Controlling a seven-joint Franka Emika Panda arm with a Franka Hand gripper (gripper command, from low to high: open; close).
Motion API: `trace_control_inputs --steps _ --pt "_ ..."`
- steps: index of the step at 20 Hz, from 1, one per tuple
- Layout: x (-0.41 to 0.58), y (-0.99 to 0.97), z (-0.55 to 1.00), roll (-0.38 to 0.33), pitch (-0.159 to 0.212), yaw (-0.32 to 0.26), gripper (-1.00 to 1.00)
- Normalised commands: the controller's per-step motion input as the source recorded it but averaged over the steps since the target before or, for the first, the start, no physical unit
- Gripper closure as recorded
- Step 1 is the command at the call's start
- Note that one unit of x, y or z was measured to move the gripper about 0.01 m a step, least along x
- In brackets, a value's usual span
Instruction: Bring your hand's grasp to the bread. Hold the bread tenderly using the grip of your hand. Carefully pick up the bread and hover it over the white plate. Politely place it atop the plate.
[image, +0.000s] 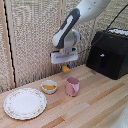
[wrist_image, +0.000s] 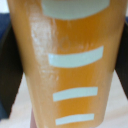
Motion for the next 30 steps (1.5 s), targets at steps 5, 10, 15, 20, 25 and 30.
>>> trace_control_inputs --steps 5,10,15,20,25,30 --pt "-0.208 0.7 0.69 -0.033 0.027 0.0 1.0" --pt "-0.127 0.84 0.45 -0.06 0.018 0.0 1.0" --pt "-0.098 0.89 0.25 -0.056 0.004 0.0 1.0" --pt "-0.132 0.93 0.1 -0.048 0.0 0.0 1.0" --pt "-0.19 0.94 0.0 -0.009 0.003 0.0 1.0" --pt "-0.178 0.91 -0.08 0.0 0.0 0.004 1.0"
